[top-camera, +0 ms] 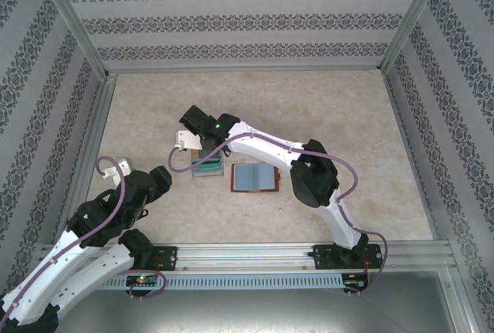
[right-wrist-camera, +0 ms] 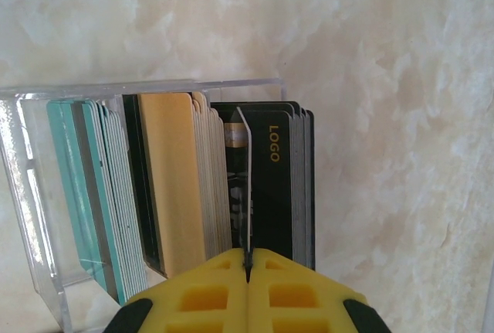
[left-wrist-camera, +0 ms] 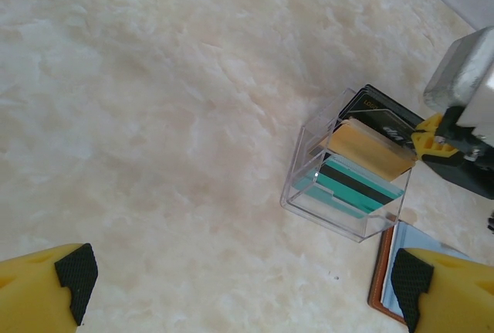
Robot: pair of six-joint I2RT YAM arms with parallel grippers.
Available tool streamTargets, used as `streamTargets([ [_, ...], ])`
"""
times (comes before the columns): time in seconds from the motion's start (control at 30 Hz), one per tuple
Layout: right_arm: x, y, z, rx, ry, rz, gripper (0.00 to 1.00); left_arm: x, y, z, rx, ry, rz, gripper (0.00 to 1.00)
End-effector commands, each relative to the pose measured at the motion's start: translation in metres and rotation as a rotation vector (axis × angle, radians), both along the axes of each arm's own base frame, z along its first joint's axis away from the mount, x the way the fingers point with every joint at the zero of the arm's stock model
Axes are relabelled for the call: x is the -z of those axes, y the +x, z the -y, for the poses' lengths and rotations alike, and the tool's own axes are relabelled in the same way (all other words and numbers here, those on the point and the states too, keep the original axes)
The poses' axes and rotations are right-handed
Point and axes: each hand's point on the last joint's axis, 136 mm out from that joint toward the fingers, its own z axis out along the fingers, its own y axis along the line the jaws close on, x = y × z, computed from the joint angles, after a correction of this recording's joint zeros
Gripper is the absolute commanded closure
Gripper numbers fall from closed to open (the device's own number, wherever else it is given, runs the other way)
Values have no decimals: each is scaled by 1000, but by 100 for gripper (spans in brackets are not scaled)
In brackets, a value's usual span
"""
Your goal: Take the credit cards out of the card holder
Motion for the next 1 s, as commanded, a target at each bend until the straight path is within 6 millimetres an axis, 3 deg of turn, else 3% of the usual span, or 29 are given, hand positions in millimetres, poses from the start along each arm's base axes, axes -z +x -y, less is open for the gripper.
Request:
streamTargets([
  [0.0,3,11,-4,40,1,28,100,5,-3,-8,-30,21,-6,0],
  [0.1,6,14,-3,50,0,35,90,6,-3,-8,-28,20,-8,0],
  [0.27,7,19,-3,69,2,47,89,6,-3,-8,-28,19,-8,0],
  [0.4,7,25,-1,88,0,64,83,6,-2,-8,-28,20,-6,0],
  [0.57,-3,37,1,126,16,112,76,6,-1,-6,-24,20,-2,0],
  [0.73,-14,55,9,196,29,178,77,5,2,-3,-10,23,-1,0],
  [0.97,-40,54,24,311,174,104,75,3,12,13,53,22,-3,0],
])
